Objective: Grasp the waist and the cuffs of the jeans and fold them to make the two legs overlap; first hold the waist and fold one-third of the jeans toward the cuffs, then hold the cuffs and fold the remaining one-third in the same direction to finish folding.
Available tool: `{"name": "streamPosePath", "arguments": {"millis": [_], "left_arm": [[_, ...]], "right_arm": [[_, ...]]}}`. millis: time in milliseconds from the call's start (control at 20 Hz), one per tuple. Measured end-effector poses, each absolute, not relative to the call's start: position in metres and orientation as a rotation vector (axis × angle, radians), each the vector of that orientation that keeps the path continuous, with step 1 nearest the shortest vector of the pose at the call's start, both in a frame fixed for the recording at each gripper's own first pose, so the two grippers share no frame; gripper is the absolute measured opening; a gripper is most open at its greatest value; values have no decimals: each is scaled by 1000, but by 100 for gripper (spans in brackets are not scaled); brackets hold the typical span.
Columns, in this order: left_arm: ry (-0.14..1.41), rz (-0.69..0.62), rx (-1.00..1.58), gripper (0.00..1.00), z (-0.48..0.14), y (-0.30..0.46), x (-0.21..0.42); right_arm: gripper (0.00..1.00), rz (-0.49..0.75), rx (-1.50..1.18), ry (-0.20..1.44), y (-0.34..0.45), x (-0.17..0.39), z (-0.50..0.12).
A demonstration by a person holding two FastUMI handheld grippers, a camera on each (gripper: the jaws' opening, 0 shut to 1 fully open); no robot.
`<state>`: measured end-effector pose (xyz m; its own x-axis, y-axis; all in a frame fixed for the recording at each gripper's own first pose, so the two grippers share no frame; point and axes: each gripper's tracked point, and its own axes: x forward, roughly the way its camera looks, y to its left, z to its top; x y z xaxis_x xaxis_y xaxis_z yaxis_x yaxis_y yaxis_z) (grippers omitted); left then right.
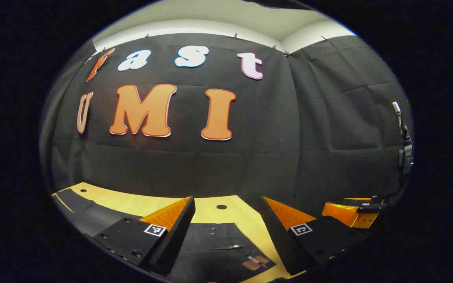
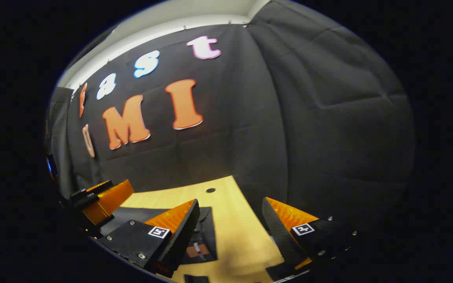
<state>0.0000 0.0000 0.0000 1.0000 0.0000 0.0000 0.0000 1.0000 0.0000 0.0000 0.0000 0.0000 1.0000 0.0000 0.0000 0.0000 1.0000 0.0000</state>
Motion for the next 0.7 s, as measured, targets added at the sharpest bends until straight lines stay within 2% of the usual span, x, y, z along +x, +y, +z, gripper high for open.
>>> {"name": "streamPosePath", "arguments": {"millis": [200,350,550,700], "left_arm": [[-7,91,18,99,60,130,-44],[-27,140,51,100,99,230,-75],[-32,90,-41,95,127,321,-108],[-26,102,-33,97,134,387,-122]], "right_arm": [[97,77,14,27,95,-22,30],[97,84,61,-3,160,-21,54],[97,29,-50,-81,232,-24,67],[97,30,-33,-105,280,-31,67]]}}
